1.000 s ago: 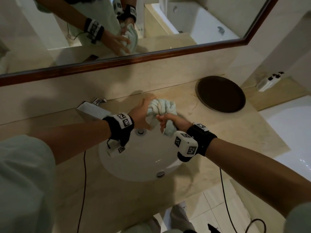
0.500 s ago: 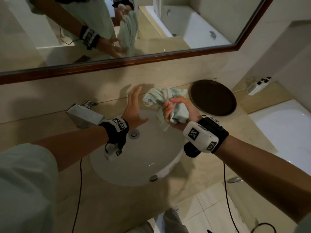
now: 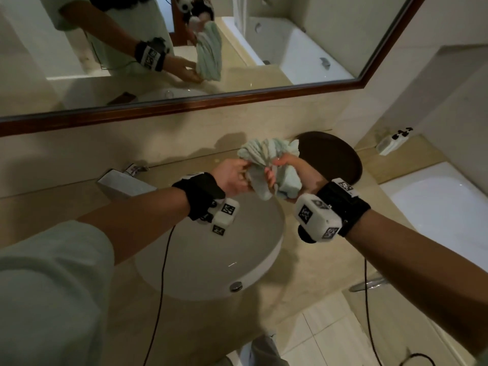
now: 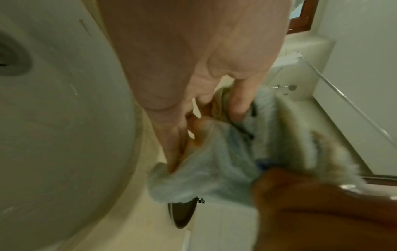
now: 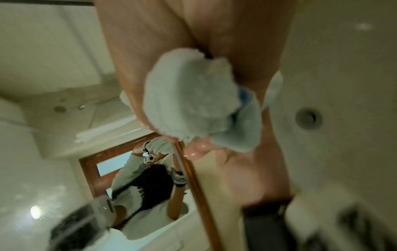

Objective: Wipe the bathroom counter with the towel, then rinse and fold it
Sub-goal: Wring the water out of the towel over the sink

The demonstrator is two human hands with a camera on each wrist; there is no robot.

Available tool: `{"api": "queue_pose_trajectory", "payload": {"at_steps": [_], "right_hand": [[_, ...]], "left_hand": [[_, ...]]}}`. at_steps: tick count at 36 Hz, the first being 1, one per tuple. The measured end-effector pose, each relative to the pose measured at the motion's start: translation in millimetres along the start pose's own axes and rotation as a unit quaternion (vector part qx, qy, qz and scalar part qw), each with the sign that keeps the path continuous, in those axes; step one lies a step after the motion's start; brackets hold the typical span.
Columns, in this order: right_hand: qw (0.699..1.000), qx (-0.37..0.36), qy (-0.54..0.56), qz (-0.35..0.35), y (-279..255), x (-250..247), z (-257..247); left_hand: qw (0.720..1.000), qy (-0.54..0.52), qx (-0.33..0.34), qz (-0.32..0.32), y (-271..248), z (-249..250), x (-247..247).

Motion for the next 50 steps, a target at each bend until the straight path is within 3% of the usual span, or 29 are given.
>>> {"api": "queue_pose_trajectory", "payload": {"at_steps": [4, 11, 14, 17, 19, 21, 24, 27, 30, 33, 34, 37, 40, 44, 47, 50], "right_hand": [[0.983, -0.034, -0.165, 0.078, 2.9, -24.6, 4.7], [0.979, -0.081, -0.169, 0.084, 14.2, -26.3, 15.8], [0.972, -0.098, -0.177, 0.117, 17.6, -29.9, 16.5], [0.978, -0.109, -0.143, 0.105, 15.9, -23.7, 17.0], [0.987, -0.097, -0.107, 0.074, 16.4, -19.7, 17.0], [0.994, -0.059, -0.087, 0.043, 14.7, -13.1, 18.6], [0.997, -0.032, -0.063, 0.003, 10.1, -2.2, 16.1], [1.0, -0.028, -0.003, -0.001, 4.6, 3.4, 15.0], [0.997, -0.018, 0.053, -0.046, 0.1, 19.4, 18.6], [0.996, -0.018, 0.01, -0.083, -2.1, 35.5, 23.0], [0.995, -0.009, 0.004, -0.101, -3.0, 40.0, 25.7], [0.98, 0.034, 0.025, -0.193, -4.1, 50.6, 34.5], [0.972, 0.071, -0.028, -0.223, -5.3, 47.8, 44.0], [0.97, 0.118, -0.137, -0.162, -16.1, 33.5, 55.3], [0.961, 0.139, -0.237, -0.035, -14.5, 10.8, 58.3], [0.934, 0.226, -0.278, 0.005, -9.8, 7.4, 73.1]], "left_hand": [[1.0, -0.022, 0.007, 0.012, -4.2, 6.1, 1.3], [0.997, -0.052, -0.004, 0.048, -2.9, -3.9, -0.4], [0.997, -0.081, 0.0, 0.014, -7.3, -3.7, 3.1], [0.998, 0.053, 0.015, 0.001, -12.8, 4.0, 1.1], [0.973, 0.211, 0.03, 0.088, -14.7, 11.6, -13.7], [0.929, 0.326, 0.077, 0.155, -8.8, 16.4, -32.4], [0.844, 0.487, 0.181, 0.137, -6.9, 14.0, -33.0], [0.776, 0.557, 0.277, 0.103, -7.3, 9.2, -19.6], [0.768, 0.51, 0.367, 0.126, -12.2, 14.3, -8.7], [0.75, 0.471, 0.437, 0.157, -18.6, 24.3, -8.3], [0.756, 0.452, 0.449, 0.147, -20.5, 27.9, -8.3], [0.776, 0.423, 0.449, 0.131, -27.6, 42.2, -9.7], [0.758, 0.477, 0.422, 0.14, -29.8, 47.8, -14.3], [0.704, 0.576, 0.402, 0.106, -32.3, 44.5, -12.0], [0.636, 0.674, 0.366, 0.086, -31.9, 35.1, -6.8], [0.577, 0.759, 0.295, 0.068, -31.1, 27.2, -2.4]]}}
Point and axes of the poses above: each hand's wrist, its own y-axis towards the middle knuckle, its own x-axis out of the palm, z = x × y, the point moved 7 cm from there along y, towards the middle knuckle
